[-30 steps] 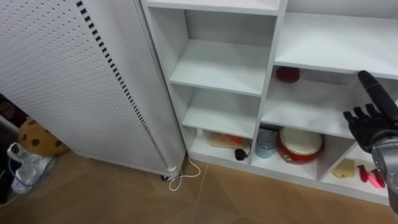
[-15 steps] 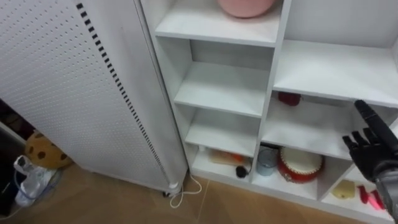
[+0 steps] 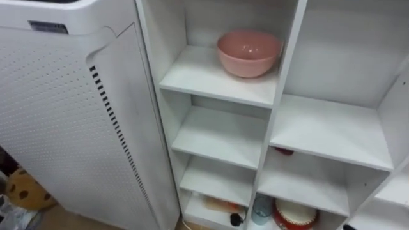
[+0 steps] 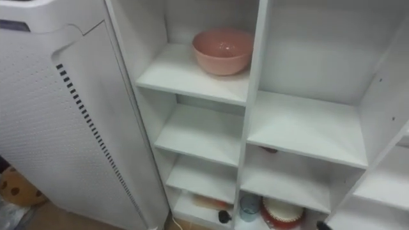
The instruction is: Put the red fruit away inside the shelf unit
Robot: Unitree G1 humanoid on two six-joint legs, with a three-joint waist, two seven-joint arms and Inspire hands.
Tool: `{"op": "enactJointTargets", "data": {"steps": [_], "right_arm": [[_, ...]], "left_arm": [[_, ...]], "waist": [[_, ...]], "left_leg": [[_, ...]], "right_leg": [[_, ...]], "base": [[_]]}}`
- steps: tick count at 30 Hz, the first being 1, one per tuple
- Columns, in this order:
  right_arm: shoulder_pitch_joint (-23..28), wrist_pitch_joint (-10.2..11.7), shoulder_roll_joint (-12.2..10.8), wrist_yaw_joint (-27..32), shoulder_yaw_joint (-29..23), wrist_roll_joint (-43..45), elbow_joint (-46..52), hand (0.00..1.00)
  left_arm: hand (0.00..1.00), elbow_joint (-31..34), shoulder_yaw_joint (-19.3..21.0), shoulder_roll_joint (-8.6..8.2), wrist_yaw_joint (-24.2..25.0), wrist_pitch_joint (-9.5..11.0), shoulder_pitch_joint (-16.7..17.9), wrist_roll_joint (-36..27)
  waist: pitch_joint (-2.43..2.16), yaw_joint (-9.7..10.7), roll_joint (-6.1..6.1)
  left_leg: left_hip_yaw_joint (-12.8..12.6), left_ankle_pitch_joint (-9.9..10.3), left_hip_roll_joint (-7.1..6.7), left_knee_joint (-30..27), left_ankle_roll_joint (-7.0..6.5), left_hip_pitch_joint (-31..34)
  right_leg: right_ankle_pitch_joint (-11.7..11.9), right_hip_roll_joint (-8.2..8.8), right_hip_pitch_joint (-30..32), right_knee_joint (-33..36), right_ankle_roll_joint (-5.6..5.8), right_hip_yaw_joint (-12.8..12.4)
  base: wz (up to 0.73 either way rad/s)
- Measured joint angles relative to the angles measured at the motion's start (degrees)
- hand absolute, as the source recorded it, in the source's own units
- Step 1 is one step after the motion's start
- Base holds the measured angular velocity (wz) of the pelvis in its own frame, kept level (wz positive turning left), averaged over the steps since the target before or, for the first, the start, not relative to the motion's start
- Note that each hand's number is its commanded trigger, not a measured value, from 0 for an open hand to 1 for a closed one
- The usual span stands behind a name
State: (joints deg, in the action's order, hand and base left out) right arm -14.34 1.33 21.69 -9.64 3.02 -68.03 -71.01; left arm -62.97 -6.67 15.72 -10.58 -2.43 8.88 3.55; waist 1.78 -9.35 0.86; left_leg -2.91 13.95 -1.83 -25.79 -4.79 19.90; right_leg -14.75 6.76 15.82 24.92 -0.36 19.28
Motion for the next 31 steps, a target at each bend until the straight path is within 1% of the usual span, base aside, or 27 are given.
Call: {"op": "enactJointTargets", "data": {"steps": [1, 2, 3, 4, 5, 6, 7, 8, 10, 11, 12, 13, 14, 15, 16, 18, 19, 23, 25, 27, 28, 31], "right_arm": [[3.5, -0.2, -1.5, -1.0, 0.3, 2.1, 0.0, 0.0], [5.3, -0.2, -2.2, -1.6, 0.3, 3.0, 0.0, 0.0], [8.9, -0.2, -3.2, -2.3, 0.4, 4.6, 0.0, 0.0], [11.6, -0.2, -3.8, -2.6, 1.2, 6.9, 0.0, 0.0], [12.6, -0.2, -4.1, -2.7, 1.6, 8.6, -0.1, 0.0], [14.3, -0.2, -4.9, -2.9, 1.9, 11.5, -0.3, 0.0], [15.8, -0.2, -5.8, -3.3, 1.9, 13.5, -0.3, 0.0], [16.5, -0.2, -6.2, -3.5, 1.9, 14.5, -0.3, 0.0], [18.4, -0.2, -7.5, -4.1, 2.2, 17.3, -0.6, 0.0], [18.4, -0.2, -7.8, -4.2, 2.3, 18.1, -0.9, 0.0], [18.3, -0.2, -8.5, -4.2, 2.5, 19.8, -1.6, 0.0], [18.4, -0.3, -9.4, -4.2, 2.5, 21.3, -2.4, 0.0], [18.5, -0.4, -9.8, -4.2, 2.5, 21.7, -2.7, 0.0], [18.6, -0.9, -10.5, -4.0, 2.5, 22.8, -2.7, 0.0], [18.7, -1.3, -11.1, -3.7, 2.4, 24.3, -2.7, 0.0], [18.9, -1.5, -11.7, -3.0, 2.2, 26.2, -2.7, 0.0], [19.0, -1.5, -12.0, -2.4, 2.0, 28.0, -2.8, 0.0], [20.1, -2.3, -12.2, -1.1, 1.8, 33.0, -3.6, 0.0], [20.5, -3.1, -12.6, -0.6, -0.1, 35.4, -5.2, 0.0], [20.9, -3.9, -12.7, -0.6, -2.1, 36.4, -5.5, 0.0], [21.2, -4.0, -12.8, -0.7, -2.5, 36.6, -5.7, 0.0], [21.1, -4.1, -12.8, -1.1, -2.6, 37.4, -6.0, 0.0]], "left_arm": [[0.0, -0.1, 0.5, -0.1, -0.7, 0.2, 1.2, 0.2], [0.0, -0.1, 1.4, -0.38, -1.0, 0.4, 1.8, 1.0], [0.0, 0.2, 2.8, -1.11, -1.5, 0.7, 3.0, 2.1], [0.0, 0.9, 3.7, -1.69, -1.8, 0.7, 4.0, 3.0], [0.0, 1.3, 4.1, -1.92, -1.9, 0.7, 4.4, 3.3], [0.0, 1.8, 4.5, -2.34, -2.3, 1.0, 4.9, 3.7], [0.0, 2.3, 4.9, -2.61, -2.6, 1.2, 5.1, 5.4], [0.0, 2.3, 5.0, -2.75, -2.7, 1.4, 5.2, 6.7], [0.0, 2.3, 5.5, -3.75, -2.8, 1.6, 4.9, 9.9], [0.0, 2.3, 5.5, -4.07, -2.9, 1.6, 4.9, 10.1], [0.0, 2.2, 5.5, -4.77, -3.0, 1.5, 4.9, 10.6], [0.0, 2.1, 5.5, -5.39, -3.0, 1.3, 5.0, 10.6], [0.0, 2.1, 5.5, -5.64, -3.0, 1.1, 5.0, 10.7], [0.0, 2.1, 5.5, -6.01, -3.0, 1.0, 5.0, 10.6], [0.0, 2.1, 6.0, -6.25, -3.0, 0.7, 4.7, 10.7], [0.0, 2.2, 7.3, -6.36, -3.0, 0.2, 4.5, 10.7], [0.0, 2.2, 8.3, -6.37, -3.0, 0.0, 4.4, 10.7], [0.0, 2.2, 10.5, -6.67, -3.0, -1.2, 4.3, 12.4], [0.0, 2.3, 12.2, -7.49, -2.8, -1.7, 4.3, 13.5], [0.0, 2.3, 14.0, -8.36, -2.2, -2.7, 4.3, 13.5], [0.0, 2.3, 14.8, -8.61, -1.5, -3.1, 4.1, 13.4], [0.0, 1.9, 16.1, -8.6, 0.3, -3.6, 3.1, 13.4]], "waist": [[-0.79, 0.8, 0.57], [-1.09, 1.1, 0.71], [-1.51, 1.5, 0.94], [-1.71, 1.9, 1.15], [-1.74, 2.3, 1.24], [-1.72, 3.4, 1.55], [-1.62, 4.2, 1.84], [-1.56, 4.4, 1.84], [-1.59, 4.8, 1.86], [-1.6, 4.7, 1.91], [-1.53, 4.8, 1.88], [-1.5, 5.2, 1.79], [-1.51, 5.4, 1.78], [-1.46, 5.9, 1.75], [-1.51, 6.3, 1.68], [-1.48, 6.9, 1.72], [-1.48, 7.5, 1.72], [-1.49, 8.4, 1.75], [-1.46, 9.1, 1.8], [-1.52, 9.2, 1.75], [-1.48, 9.2, 1.79], [-1.47, 9.2, 1.94]], "left_leg": [[0.0, 0.0, -0.01, 1.8, 0.13, -2.6], [0.0, 0.0, 0.02, 2.7, 0.18, -3.9], [0.0, 0.0, 0.04, 4.6, 0.27, -6.9], [-0.2, 0.1, 0.01, 6.1, 0.34, -9.5], [-0.2, 0.1, 0.01, 6.7, 0.42, -10.6], [-0.2, 0.2, 0.02, 7.7, 0.52, -12.5], [-0.2, 0.2, 0.02, 8.7, 0.62, -14.3], [-0.2, 0.3, 0.04, 9.2, 0.74, -15.2], [-0.8, 0.3, 0.13, 10.4, 0.88, -17.8], [-1.1, 0.4, 0.15, 10.6, 0.89, -18.4], [-1.6, 0.4, 0.24, 11.2, 0.89, -19.7], [-1.5, 0.4, 0.23, 11.7, 0.91, -20.8], [-1.5, 0.4, 0.23, 12.0, 0.92, -21.3], [-1.6, 0.4, 0.23, 12.3, 0.91, -22.2], [-1.6, 0.4, 0.25, 12.4, 0.9, -22.7], [-1.7, 0.4, 0.21, 12.4, 0.89, -23.0], [-1.7, 0.4, 0.18, 12.5, 0.88, -23.4], [-1.8, 0.4, 0.16, 12.8, 0.86, -24.8], [-2.0, 0.4, 0.16, 13.2, 0.86, -25.5], [-2.5, 0.4, 0.25, 13.1, 0.86, -25.6], [-2.9, 0.4, 0.4, 13.2, 0.86, -25.7], [-2.9, 0.4, 0.54, 13.2, 0.91, -26.0]], "right_leg": [[0.3, -0.34, -2.6, -2.0, 0.17, 0.3], [0.5, -0.66, -4.1, -3.1, 0.3, 0.3], [0.9, -1.15, -7.2, -5.3, 0.61, 0.3], [1.1, -1.8, -9.6, -6.9, 0.91, 0.2], [1.2, -1.92, -10.8, -7.6, 0.94, 0.1], [1.3, -1.96, -13.0, -8.9, 1.11, 0.2], [1.4, -2.3, -15.0, -10.2, 1.24, 0.0], [1.5, -2.67, -15.8, -10.7, 1.31, -0.2], [1.7, -2.95, -18.1, -11.8, 1.39, -0.7], [1.7, -2.98, -18.5, -12.2, 1.38, -0.9], [1.9, -3.14, -19.6, -12.7, 1.42, -1.1], [2.2, -3.41, -21.0, -13.6, 1.58, -1.3], [2.4, -3.55, -21.5, -14.1, 1.62, -1.7], [2.7, -3.73, -22.4, -14.6, 1.68, -2.3], [2.9, -3.84, -23.0, -15.0, 1.71, -2.9], [3.0, -3.91, -23.3, -15.3, 1.73, -4.3], [3.0, -3.95, -23.6, -15.3, 1.73, -5.2], [3.0, -4.03, -24.8, -15.4, 1.73, -5.7], [3.0, -4.08, -24.9, -15.3, 1.73, -6.2], [3.1, -4.23, -24.9, -15.2, 1.65, -7.4], [3.2, -4.38, -24.8, -15.2, 1.53, -7.9], [3.5, -4.61, -24.9, -15.3, 1.43, -8.3]], "base": [[0.0], [-0.03], [-0.06], [-0.08], [-0.07], [-0.04], [0.0], [-0.07], [-0.13], [-0.19], [-0.15], [-0.1], [-0.04], [-0.04], [-0.04], [-0.02], [-0.04], [-0.04], [-0.06], [-0.21], [-0.23], [-0.11]]}}
